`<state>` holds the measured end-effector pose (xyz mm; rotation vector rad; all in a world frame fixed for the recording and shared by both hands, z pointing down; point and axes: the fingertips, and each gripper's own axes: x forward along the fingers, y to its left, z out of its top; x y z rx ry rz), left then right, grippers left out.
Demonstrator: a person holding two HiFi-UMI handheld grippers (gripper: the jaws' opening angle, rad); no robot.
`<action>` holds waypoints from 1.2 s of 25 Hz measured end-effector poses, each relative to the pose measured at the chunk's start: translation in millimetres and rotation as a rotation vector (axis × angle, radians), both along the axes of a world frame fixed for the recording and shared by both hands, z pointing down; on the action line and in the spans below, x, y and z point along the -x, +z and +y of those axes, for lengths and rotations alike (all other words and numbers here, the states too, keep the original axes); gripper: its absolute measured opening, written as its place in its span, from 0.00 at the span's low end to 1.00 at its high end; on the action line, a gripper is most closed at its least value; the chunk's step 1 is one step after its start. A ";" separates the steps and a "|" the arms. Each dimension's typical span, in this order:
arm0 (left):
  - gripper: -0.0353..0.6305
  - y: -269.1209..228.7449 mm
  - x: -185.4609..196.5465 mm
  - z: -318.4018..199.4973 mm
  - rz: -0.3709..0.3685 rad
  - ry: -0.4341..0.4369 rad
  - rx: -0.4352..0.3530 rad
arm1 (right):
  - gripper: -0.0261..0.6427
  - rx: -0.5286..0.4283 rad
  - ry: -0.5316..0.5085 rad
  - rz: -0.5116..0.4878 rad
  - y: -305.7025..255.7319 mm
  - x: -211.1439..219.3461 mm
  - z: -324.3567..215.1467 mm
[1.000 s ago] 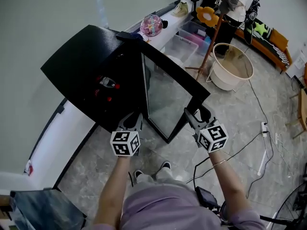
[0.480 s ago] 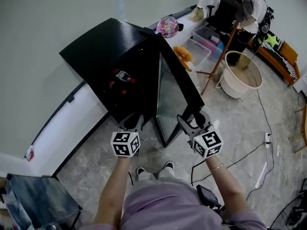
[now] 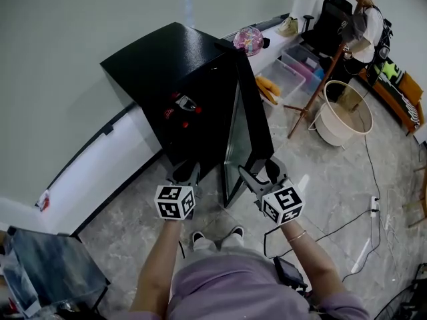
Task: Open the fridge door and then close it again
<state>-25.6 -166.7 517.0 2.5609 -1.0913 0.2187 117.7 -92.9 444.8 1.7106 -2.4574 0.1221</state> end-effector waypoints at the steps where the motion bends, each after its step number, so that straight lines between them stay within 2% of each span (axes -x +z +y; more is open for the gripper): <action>1: 0.16 0.8 1.6 0.5 0.000 -0.002 0.001 | 0.49 0.002 -0.010 0.003 0.3 4.8 -0.7; 9: 0.19 3.4 12.3 6.9 -0.004 -0.002 -0.004 | 0.48 0.006 -0.083 0.000 0.8 37.9 -7.2; 16: 0.31 1.7 20.1 11.7 0.011 0.024 -0.028 | 0.47 0.009 -0.168 -0.009 2.0 70.0 -22.1; 23: 0.41 -2.4 11.6 18.4 0.013 0.076 -0.050 | 0.47 0.016 -0.254 -0.008 1.4 103.3 -42.7; 25: 0.38 -3.4 16.7 15.8 0.003 0.056 -0.065 | 0.46 0.016 -0.272 -0.017 0.2 112.2 -47.4; 27: 0.39 -4.7 24.3 11.0 0.005 0.034 -0.068 | 0.46 0.013 -0.281 -0.029 -1.3 118.6 -50.2; 30: 0.42 -12.3 30.1 7.8 0.049 0.019 -0.080 | 0.46 0.014 -0.293 -0.038 -0.8 124.2 -52.9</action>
